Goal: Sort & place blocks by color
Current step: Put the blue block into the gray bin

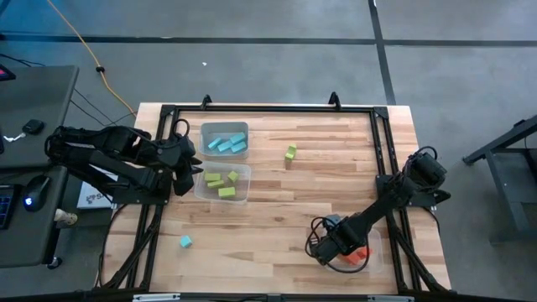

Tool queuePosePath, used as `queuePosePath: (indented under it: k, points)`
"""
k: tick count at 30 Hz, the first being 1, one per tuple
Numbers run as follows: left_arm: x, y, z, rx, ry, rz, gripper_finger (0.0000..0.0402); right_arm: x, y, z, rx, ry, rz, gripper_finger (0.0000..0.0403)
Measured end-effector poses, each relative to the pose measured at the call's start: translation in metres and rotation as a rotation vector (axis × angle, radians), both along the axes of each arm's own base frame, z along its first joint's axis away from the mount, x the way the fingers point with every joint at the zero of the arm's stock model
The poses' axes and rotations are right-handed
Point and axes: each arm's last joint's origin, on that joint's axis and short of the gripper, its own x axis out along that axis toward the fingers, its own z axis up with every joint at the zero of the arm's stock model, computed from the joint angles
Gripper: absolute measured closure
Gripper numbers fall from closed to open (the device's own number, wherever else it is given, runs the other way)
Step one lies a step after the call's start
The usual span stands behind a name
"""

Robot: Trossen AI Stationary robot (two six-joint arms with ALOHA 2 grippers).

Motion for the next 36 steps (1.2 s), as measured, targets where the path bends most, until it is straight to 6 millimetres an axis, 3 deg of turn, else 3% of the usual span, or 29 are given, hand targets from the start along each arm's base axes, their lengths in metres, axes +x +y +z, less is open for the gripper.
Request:
queuePosePath:
  k: [10, 22, 28, 36]
  points:
    - [0.000, 0.007, 0.000, -0.012, -0.007, 0.079, 0.0325, -0.002, -0.003, 0.016, 0.008, -0.061, -0.005, 0.0289]
    - [-0.001, 0.018, 0.000, -0.030, -0.013, 0.181, 0.0230, -0.012, -0.007, 0.046, 0.044, -0.155, 0.008, 0.0289]
    - [-0.001, 0.016, -0.001, -0.111, -0.014, 0.147, 0.0217, -0.024, -0.011, 0.069, 0.038, -0.231, 0.008, 0.0289]
    - [-0.003, 0.005, -0.025, -0.210, 0.107, 0.188, 0.0216, -0.043, -0.032, 0.103, -0.082, -0.392, -0.003, 0.0289]
